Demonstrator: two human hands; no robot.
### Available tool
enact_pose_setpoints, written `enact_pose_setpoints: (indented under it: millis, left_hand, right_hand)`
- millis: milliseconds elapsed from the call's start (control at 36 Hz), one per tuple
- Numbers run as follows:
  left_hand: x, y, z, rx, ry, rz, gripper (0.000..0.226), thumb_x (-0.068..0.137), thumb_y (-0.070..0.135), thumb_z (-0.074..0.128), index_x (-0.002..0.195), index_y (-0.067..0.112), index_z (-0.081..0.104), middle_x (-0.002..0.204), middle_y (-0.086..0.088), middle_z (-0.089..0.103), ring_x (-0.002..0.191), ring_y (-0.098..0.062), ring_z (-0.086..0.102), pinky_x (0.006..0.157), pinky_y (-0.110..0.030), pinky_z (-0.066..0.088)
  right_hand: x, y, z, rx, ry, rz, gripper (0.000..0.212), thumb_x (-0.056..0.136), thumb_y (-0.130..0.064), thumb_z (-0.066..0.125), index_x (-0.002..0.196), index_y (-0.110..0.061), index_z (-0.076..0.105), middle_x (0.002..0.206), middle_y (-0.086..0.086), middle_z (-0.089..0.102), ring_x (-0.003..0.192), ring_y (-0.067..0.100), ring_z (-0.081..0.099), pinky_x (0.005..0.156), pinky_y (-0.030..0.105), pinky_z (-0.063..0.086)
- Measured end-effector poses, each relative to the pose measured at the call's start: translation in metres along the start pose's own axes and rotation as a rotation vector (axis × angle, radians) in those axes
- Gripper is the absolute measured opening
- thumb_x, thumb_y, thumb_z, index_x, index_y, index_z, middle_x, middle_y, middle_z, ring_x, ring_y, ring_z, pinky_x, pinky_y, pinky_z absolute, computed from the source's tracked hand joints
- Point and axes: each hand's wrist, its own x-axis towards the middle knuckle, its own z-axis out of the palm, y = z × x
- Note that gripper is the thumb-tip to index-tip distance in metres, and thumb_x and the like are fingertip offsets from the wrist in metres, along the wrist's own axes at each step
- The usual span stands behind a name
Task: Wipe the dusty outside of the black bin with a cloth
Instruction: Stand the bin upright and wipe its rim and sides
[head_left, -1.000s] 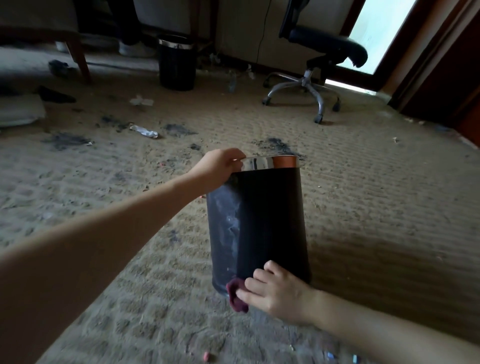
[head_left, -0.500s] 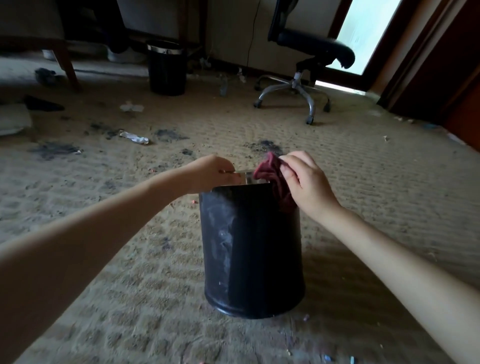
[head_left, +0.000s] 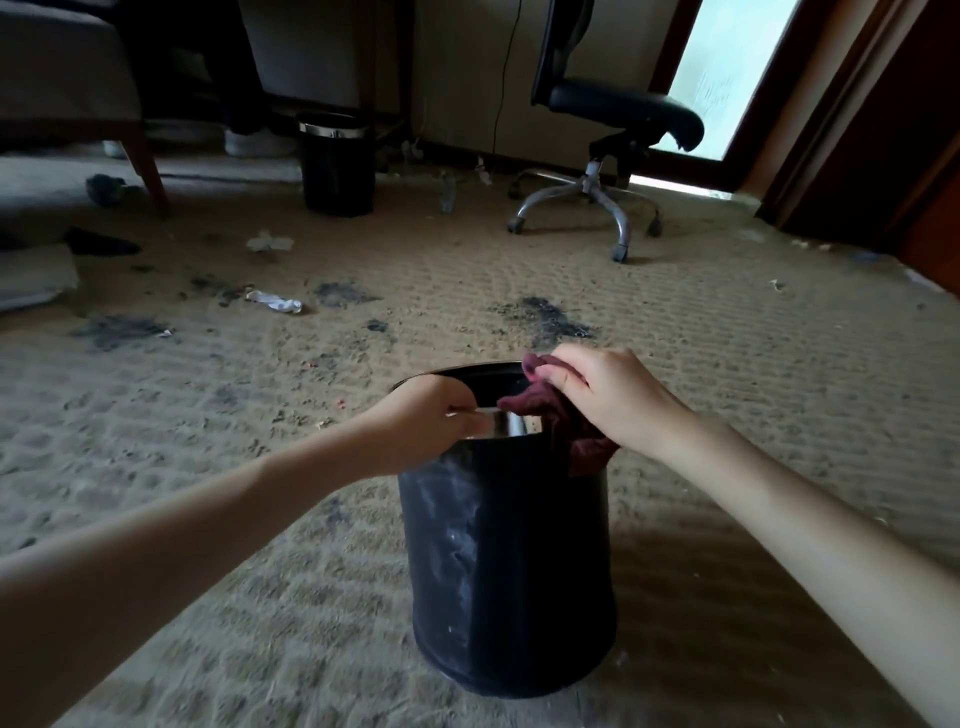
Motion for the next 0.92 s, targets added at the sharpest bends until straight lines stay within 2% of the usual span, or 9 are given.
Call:
enact_pose_setpoints:
  millis: [83, 194, 278, 333, 417, 583, 694, 806, 917]
  left_hand:
    - [-0.009, 0.005, 0.004, 0.031, 0.037, 0.038, 0.031, 0.089, 0.03, 0.059, 0.083, 0.0, 0.063, 0.07, -0.005, 0.056, 0.063, -0.015, 0.047, 0.051, -0.015, 0.032]
    - [-0.018, 0.009, 0.006, 0.039, 0.036, 0.039, 0.03, 0.086, 0.034, 0.061, 0.082, 0.004, 0.065, 0.071, -0.005, 0.059, 0.065, -0.016, 0.051, 0.053, -0.018, 0.033]
    - [-0.013, 0.012, 0.004, 0.022, 0.009, -0.021, 0.029, 0.083, 0.035, 0.063, 0.075, 0.007, 0.064, 0.061, 0.002, 0.051, 0.057, -0.013, 0.046, 0.054, -0.025, 0.035]
    - [-0.006, 0.014, 0.001, -0.006, 0.008, -0.031, 0.031, 0.082, 0.036, 0.065, 0.076, 0.005, 0.064, 0.06, 0.002, 0.049, 0.053, -0.012, 0.042, 0.051, -0.024, 0.032]
    - [0.004, 0.017, -0.002, -0.024, 0.022, -0.022, 0.032, 0.082, 0.038, 0.064, 0.069, 0.009, 0.062, 0.06, 0.001, 0.05, 0.051, -0.011, 0.041, 0.048, -0.023, 0.03]
    - [0.026, 0.019, -0.001, -0.03, 0.117, -0.068, 0.037, 0.081, 0.042, 0.066, 0.074, 0.006, 0.058, 0.063, 0.0, 0.049, 0.052, -0.01, 0.04, 0.045, -0.023, 0.03]
    - [0.039, 0.013, 0.003, -0.048, 0.158, -0.096, 0.037, 0.083, 0.043, 0.063, 0.074, 0.008, 0.054, 0.065, 0.0, 0.049, 0.054, -0.011, 0.041, 0.045, -0.024, 0.03]
    - [0.046, 0.008, 0.004, -0.053, 0.164, -0.104, 0.033, 0.088, 0.04, 0.059, 0.077, 0.009, 0.053, 0.064, 0.0, 0.048, 0.053, -0.011, 0.041, 0.045, -0.024, 0.03]
    - [0.047, 0.001, 0.002, -0.057, 0.175, -0.108, 0.031, 0.088, 0.037, 0.058, 0.08, 0.008, 0.056, 0.063, 0.001, 0.048, 0.052, -0.01, 0.041, 0.045, -0.023, 0.03]
  right_hand:
    - [-0.006, -0.004, -0.002, 0.003, -0.016, 0.029, 0.027, 0.095, -0.034, 0.049, 0.083, -0.012, 0.059, 0.065, 0.002, 0.057, 0.063, 0.018, 0.055, 0.061, 0.032, 0.038]
    - [-0.017, -0.012, -0.006, 0.074, -0.079, 0.011, 0.023, 0.096, -0.028, 0.051, 0.074, -0.032, 0.052, 0.06, -0.014, 0.049, 0.06, -0.003, 0.051, 0.058, 0.016, 0.036]
    - [-0.019, -0.012, -0.008, 0.049, -0.089, 0.023, 0.021, 0.097, -0.031, 0.048, 0.076, -0.029, 0.054, 0.057, -0.009, 0.049, 0.054, 0.004, 0.049, 0.054, 0.025, 0.037]
    - [-0.015, -0.011, -0.012, -0.003, -0.009, 0.025, 0.022, 0.096, -0.034, 0.047, 0.087, -0.02, 0.061, 0.059, -0.002, 0.056, 0.054, 0.013, 0.054, 0.056, 0.036, 0.043]
    - [-0.009, -0.008, -0.02, -0.035, 0.191, 0.001, 0.019, 0.094, -0.032, 0.052, 0.095, -0.017, 0.063, 0.065, 0.001, 0.062, 0.057, 0.016, 0.058, 0.056, 0.035, 0.047]
    - [-0.003, -0.001, -0.036, 0.046, 0.507, 0.118, 0.019, 0.087, -0.027, 0.064, 0.081, -0.009, 0.064, 0.065, 0.006, 0.061, 0.06, 0.019, 0.054, 0.055, 0.029, 0.041]
    - [-0.002, 0.0, -0.032, 0.045, 0.549, 0.248, 0.043, 0.093, -0.038, 0.054, 0.064, -0.006, 0.052, 0.054, 0.006, 0.047, 0.05, 0.014, 0.042, 0.047, 0.021, 0.028]
    - [0.0, -0.001, -0.025, 0.41, 0.44, 0.528, 0.061, 0.1, -0.045, 0.029, 0.056, -0.007, 0.046, 0.05, 0.012, 0.041, 0.044, 0.016, 0.045, 0.052, 0.029, 0.039]
    - [0.003, 0.009, -0.026, 0.96, 0.333, 0.889, 0.031, 0.093, -0.028, 0.042, 0.064, -0.019, 0.047, 0.059, 0.001, 0.047, 0.055, 0.018, 0.047, 0.056, 0.027, 0.037]
